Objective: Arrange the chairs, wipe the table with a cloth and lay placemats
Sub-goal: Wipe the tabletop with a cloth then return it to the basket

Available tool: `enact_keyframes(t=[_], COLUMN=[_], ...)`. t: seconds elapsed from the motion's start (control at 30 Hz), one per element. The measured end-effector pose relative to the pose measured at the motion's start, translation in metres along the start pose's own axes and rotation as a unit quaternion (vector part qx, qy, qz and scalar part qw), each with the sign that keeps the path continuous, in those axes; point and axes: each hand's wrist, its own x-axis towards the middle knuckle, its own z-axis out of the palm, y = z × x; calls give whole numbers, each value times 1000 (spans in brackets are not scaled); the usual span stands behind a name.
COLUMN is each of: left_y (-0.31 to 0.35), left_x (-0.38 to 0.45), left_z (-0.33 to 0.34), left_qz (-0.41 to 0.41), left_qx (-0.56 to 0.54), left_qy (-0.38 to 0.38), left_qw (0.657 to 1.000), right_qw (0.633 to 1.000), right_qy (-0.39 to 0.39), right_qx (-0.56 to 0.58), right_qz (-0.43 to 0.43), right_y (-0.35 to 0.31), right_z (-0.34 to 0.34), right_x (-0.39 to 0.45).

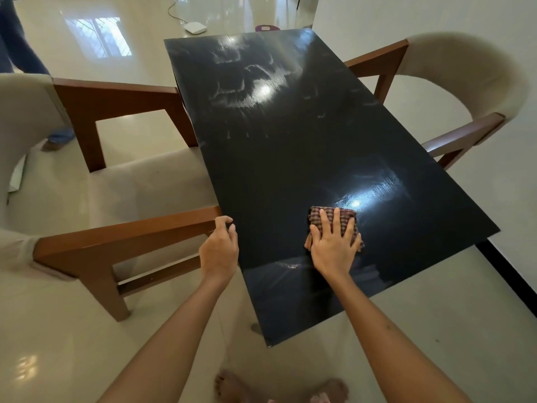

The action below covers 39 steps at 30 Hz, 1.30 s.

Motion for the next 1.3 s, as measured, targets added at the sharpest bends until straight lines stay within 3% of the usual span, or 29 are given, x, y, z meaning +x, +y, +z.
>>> enact_keyframes(t=[0.27,0.4,0.53,0.8,0.97,1.07,1.3], left_y=[1,8,18,24,27,28,36], left_x=[-9,-14,-25,-64,-82,-86,-81], left_z=[-5,-6,-7,-5,-1,-1,-6], left_qz=[-36,-53,-49,-52,-40,-34,-46], left_qx=[-4,-12,-19,-13,14,17,16], left_qy=[30,50,52,30,11,9,24], left_qw=[999,997,997,998,999,999,999], right_qw=[963,942,952,997,1000,998,958], right_qy=[-2,-4,-18,-13,-15,-12,-22], right_qx=[-2,-25,-18,-21,7,8,-1], right_qz=[-270,-335,-304,-67,-3,-53,-287], right_y=[-69,-67,-33,82,74,54,-3], right_z=[26,31,21,-12,-11,-7,16], right_x=[-101,-119,-103,-41,-49,-64,-145])
